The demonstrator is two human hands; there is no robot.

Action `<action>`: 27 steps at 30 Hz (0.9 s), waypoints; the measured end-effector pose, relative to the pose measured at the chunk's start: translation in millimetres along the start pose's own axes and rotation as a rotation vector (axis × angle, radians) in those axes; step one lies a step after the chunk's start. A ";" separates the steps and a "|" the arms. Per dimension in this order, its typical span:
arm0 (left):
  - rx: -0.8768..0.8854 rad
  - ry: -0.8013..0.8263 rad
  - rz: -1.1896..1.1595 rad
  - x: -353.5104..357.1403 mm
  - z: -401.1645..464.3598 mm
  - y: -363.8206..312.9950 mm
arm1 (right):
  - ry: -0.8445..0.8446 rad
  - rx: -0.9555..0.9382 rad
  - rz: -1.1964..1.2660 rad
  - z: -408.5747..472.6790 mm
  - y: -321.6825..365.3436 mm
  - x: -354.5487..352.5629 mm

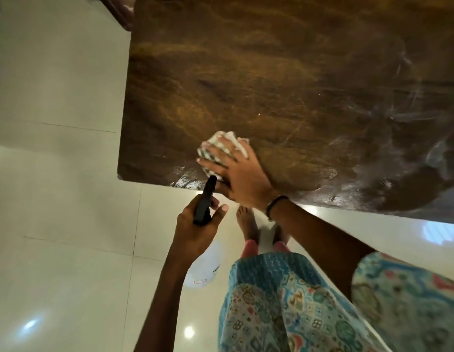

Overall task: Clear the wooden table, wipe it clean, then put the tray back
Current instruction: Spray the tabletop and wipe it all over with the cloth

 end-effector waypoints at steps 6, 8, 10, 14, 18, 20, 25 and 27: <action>0.024 0.011 -0.013 -27.1 0.2 4.8 | 0.039 -0.171 -0.007 26.5 43.1 15.7; 0.010 0.036 0.000 -34.3 1.3 5.6 | 0.046 -0.237 -0.039 10.1 29.5 11.9; 0.013 0.053 0.037 -36.0 3.2 6.2 | 0.071 -0.213 -0.094 -21.6 8.8 10.2; 0.079 0.096 0.066 -28.4 6.5 -2.4 | 0.080 0.003 -0.100 -94.5 -50.2 -2.4; 0.126 0.136 0.077 -6.0 8.5 -12.1 | 0.038 0.263 -0.063 -107.2 -105.6 -24.7; 0.141 0.170 0.084 9.0 6.5 -15.8 | -0.035 0.390 -0.035 -88.5 -110.0 -27.1; 0.172 0.271 0.110 52.7 -8.9 -21.9 | -0.037 0.212 -0.074 -60.7 -89.6 -17.8; 0.177 0.313 0.149 72.1 -17.5 -22.9 | 0.023 -0.027 -0.134 -78.8 -92.4 -16.4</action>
Point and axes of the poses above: each hand's wrist, its own z-axis towards the middle knuckle, its own x-axis out of the palm, y = z × x, the point moved 2 cm from there along z, towards the middle knuckle, and after that the axes turned 1 degree about -z, right-handed, at the moved point
